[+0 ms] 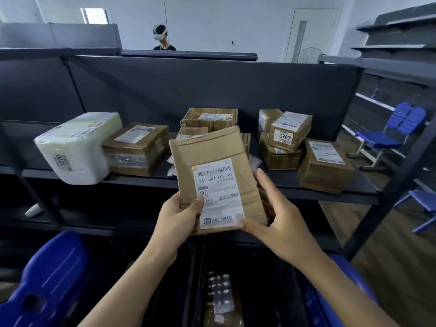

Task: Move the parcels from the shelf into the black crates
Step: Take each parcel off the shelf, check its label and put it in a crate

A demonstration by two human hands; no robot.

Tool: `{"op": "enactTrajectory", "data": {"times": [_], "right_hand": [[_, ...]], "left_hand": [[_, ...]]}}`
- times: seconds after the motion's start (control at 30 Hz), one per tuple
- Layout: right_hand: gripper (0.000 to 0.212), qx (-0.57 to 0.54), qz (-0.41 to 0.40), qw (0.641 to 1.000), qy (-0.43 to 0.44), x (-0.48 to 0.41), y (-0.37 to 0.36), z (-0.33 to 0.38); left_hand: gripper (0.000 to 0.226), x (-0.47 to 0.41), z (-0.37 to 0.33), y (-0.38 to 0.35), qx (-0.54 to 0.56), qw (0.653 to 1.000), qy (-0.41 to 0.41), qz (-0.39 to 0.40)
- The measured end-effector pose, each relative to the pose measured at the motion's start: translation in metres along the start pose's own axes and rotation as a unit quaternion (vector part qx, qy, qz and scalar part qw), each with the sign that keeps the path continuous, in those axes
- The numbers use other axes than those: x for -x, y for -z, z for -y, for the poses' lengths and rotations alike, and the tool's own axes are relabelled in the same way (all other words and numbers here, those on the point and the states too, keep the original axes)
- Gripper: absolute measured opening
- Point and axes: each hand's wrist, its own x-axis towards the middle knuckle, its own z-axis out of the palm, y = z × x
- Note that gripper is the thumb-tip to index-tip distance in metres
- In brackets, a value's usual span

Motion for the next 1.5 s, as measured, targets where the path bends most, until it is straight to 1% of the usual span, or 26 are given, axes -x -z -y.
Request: {"op": "enactTrajectory", "data": {"times": [0.07, 0.13, 0.2, 0.27, 0.37, 0.43, 0.47, 0.57, 0.67, 0.83, 1.03, 1.1, 1.23, 1.3, 1.37, 1.5], "right_hand": [[0.066, -0.031, 0.024, 0.997, -0.062, 0.004, -0.008, 0.002], [0.040, -0.044, 0.021, 0.994, -0.100, 0.005, -0.014, 0.000], [0.024, -0.049, 0.001, 0.990, -0.134, 0.007, -0.020, -0.006], [0.017, -0.048, -0.025, 0.986, -0.156, 0.013, -0.027, -0.013], [0.021, -0.023, -0.074, 0.983, -0.165, 0.027, -0.038, -0.026], [0.022, -0.019, -0.091, 0.980, -0.176, 0.036, -0.043, -0.035], [0.022, -0.020, -0.096, 0.978, -0.184, 0.040, -0.044, -0.039], [0.022, -0.013, -0.105, 0.973, -0.203, 0.050, -0.045, -0.050], [0.023, -0.001, -0.110, 0.972, -0.210, 0.056, -0.047, -0.055], [0.028, 0.003, -0.121, 0.967, -0.222, 0.060, -0.043, -0.062], [0.024, 0.051, -0.156, 0.957, -0.240, 0.065, -0.034, -0.076], [0.022, 0.064, -0.168, 0.952, -0.248, 0.070, -0.033, -0.084], [0.018, 0.098, -0.170, 0.941, -0.274, 0.086, -0.037, -0.106], [0.015, 0.117, -0.165, 0.933, -0.296, 0.095, -0.041, -0.118], [0.013, 0.139, -0.157, 0.924, -0.321, 0.103, -0.047, -0.132], [0.027, 0.172, -0.128, 0.896, -0.388, 0.115, -0.060, -0.159]], "left_hand": [[0.011, 0.008, 0.010, 0.003, -0.041, 0.999, -0.023, 0.007], [0.015, 0.018, 0.019, 0.005, -0.069, 0.997, -0.041, 0.022], [0.019, 0.026, 0.029, 0.008, -0.081, 0.995, -0.051, 0.041], [0.022, 0.033, 0.037, 0.010, -0.094, 0.993, -0.057, 0.052], [0.023, 0.040, 0.052, 0.011, -0.116, 0.990, -0.060, 0.056], [0.024, 0.042, 0.060, 0.011, -0.125, 0.989, -0.043, 0.061], [0.023, 0.042, 0.064, 0.011, -0.127, 0.990, -0.029, 0.062], [0.008, 0.040, 0.071, 0.012, -0.126, 0.991, 0.004, 0.052], [0.010, 0.036, 0.076, 0.012, -0.128, 0.990, 0.021, 0.047], [0.010, 0.024, 0.084, 0.008, -0.106, 0.990, 0.047, 0.076], [0.010, 0.011, 0.105, -0.014, -0.076, 0.989, 0.078, 0.098], [0.016, 0.008, 0.116, -0.024, -0.075, 0.989, 0.082, 0.096], [0.015, 0.002, 0.142, -0.042, -0.120, 0.985, 0.086, 0.093], [0.011, 0.001, 0.156, -0.050, -0.168, 0.978, 0.075, 0.101], [0.006, 0.000, 0.171, -0.057, -0.212, 0.968, 0.081, 0.106], [0.016, -0.001, 0.210, -0.074, -0.269, 0.950, 0.105, 0.116]]}}
